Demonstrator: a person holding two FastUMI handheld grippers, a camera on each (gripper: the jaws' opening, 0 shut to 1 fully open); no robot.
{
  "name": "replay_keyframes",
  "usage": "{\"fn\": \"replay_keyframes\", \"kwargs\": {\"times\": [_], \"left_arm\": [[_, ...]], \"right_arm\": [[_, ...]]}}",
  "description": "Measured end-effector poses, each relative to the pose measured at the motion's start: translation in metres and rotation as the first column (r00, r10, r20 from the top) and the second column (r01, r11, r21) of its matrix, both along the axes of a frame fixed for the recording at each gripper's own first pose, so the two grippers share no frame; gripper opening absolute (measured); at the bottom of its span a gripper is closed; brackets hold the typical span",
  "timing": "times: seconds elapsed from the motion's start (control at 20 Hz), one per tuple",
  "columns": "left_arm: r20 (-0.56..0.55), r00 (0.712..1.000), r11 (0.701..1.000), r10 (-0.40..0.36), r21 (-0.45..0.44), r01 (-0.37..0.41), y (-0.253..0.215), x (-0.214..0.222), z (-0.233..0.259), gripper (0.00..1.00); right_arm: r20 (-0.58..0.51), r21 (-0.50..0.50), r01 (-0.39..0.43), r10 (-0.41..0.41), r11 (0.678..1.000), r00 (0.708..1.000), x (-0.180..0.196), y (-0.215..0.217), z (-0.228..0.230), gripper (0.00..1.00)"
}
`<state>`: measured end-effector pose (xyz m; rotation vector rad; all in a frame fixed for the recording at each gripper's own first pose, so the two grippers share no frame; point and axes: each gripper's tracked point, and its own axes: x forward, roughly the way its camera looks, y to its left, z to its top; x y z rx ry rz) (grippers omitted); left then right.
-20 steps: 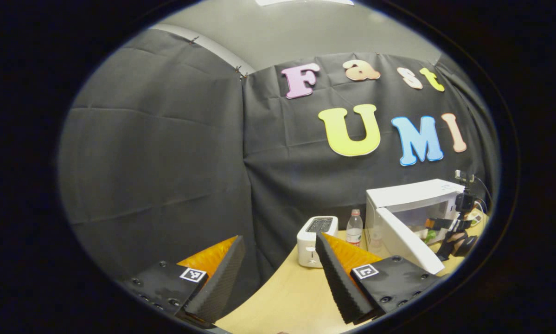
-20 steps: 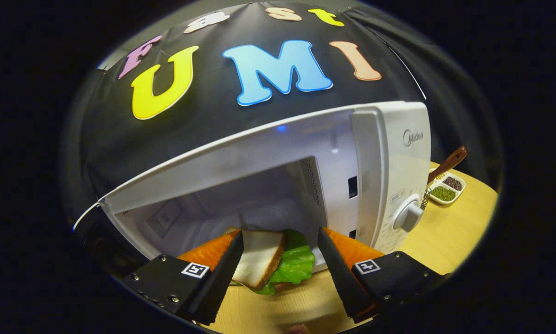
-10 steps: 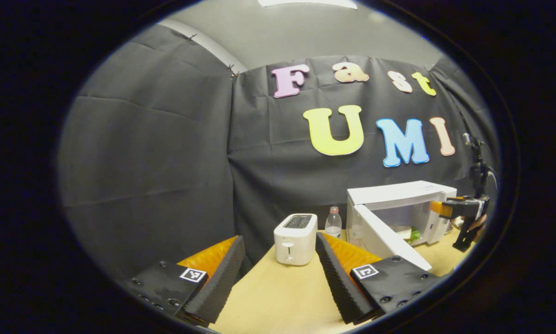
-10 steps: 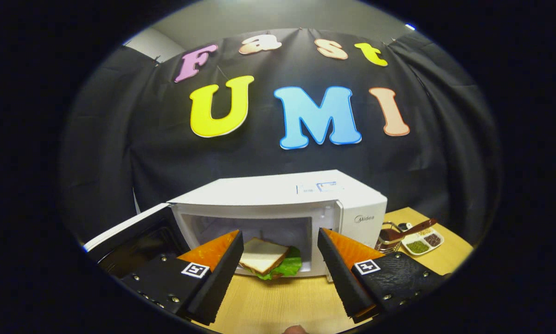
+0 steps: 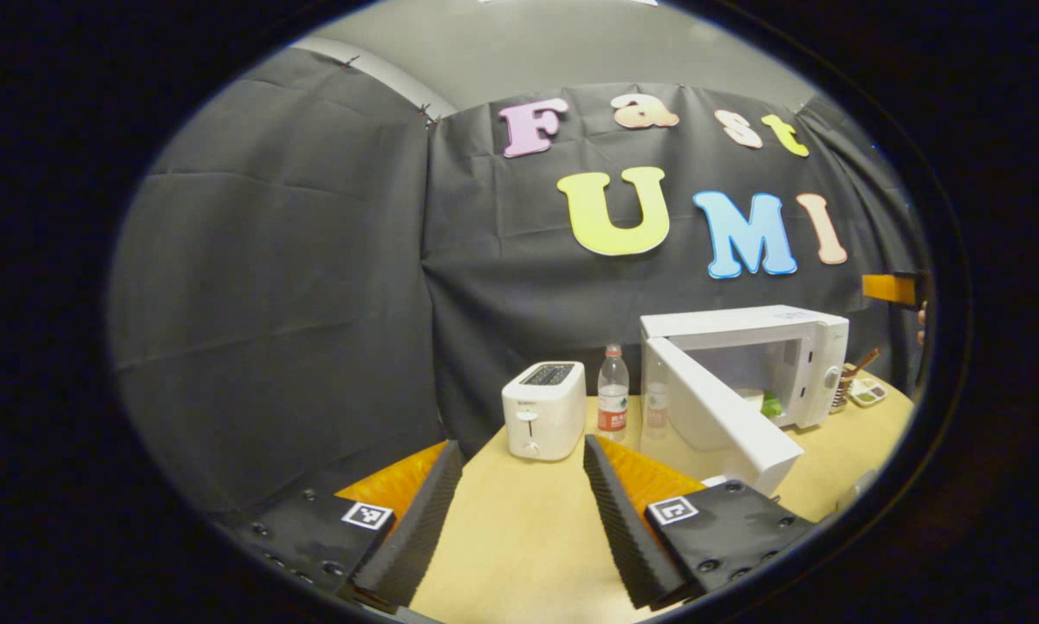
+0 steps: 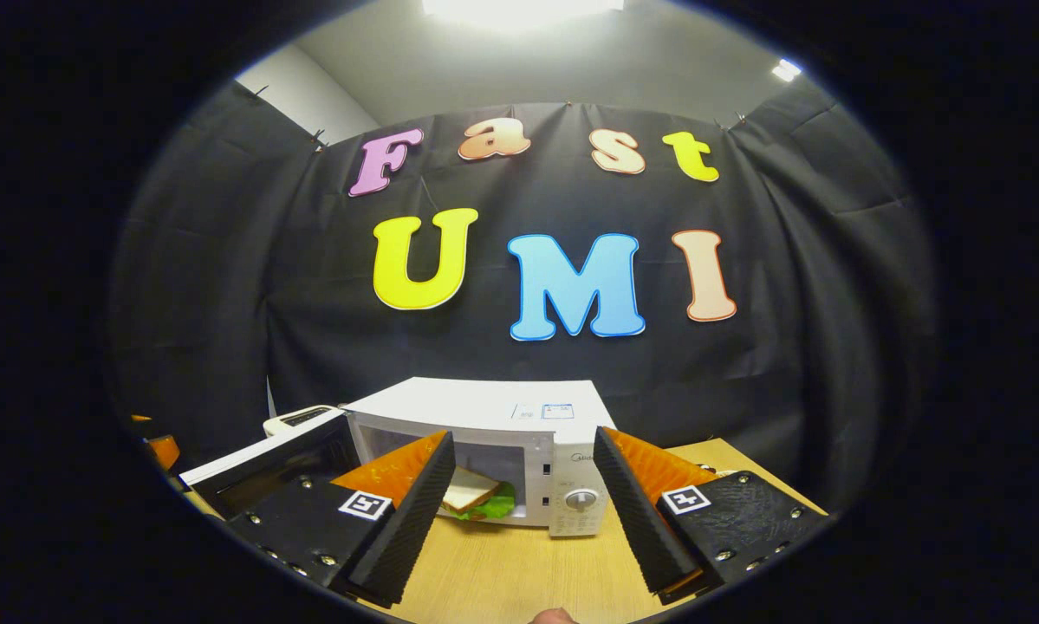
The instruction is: Open the microwave oven with the left hand, put the food in, and close the microwave oven.
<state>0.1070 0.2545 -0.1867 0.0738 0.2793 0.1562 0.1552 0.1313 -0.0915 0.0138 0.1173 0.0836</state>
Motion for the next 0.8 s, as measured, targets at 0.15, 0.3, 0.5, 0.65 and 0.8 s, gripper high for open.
{"fn": "replay_keyframes", "kwargs": {"times": [0.15,0.3,0.5,0.65,0.8], "left_arm": [[-0.035,0.999,0.999,-0.02,-0.026,0.019,-0.015,-0.005,-0.018,0.7],[-0.059,0.997,0.996,-0.052,-0.081,0.047,-0.033,-0.008,-0.028,0.41],[-0.083,0.996,0.998,0.023,-0.063,-0.028,-0.024,0.0,-0.035,0.08],[-0.1,0.995,0.998,0.0,-0.056,-0.005,-0.04,0.008,-0.047,0.07],[-0.109,0.994,1.0,-0.011,-0.022,0.008,-0.055,0.003,-0.044,0.07]], "right_arm": [[0.013,-0.011,0.011,-0.01,1.0,1.0,-0.017,-0.019,0.014,0.98],[0.033,-0.002,0.01,-0.01,1.0,0.999,-0.028,-0.031,0.023,0.98],[0.045,-0.026,0.011,-0.009,1.0,0.999,-0.041,-0.048,0.029,0.98],[0.043,-0.037,0.006,-0.005,0.999,0.999,-0.051,-0.062,0.029,0.97],[0.046,-0.032,0.016,-0.014,0.999,0.999,-0.059,-0.08,0.033,0.98]]}}
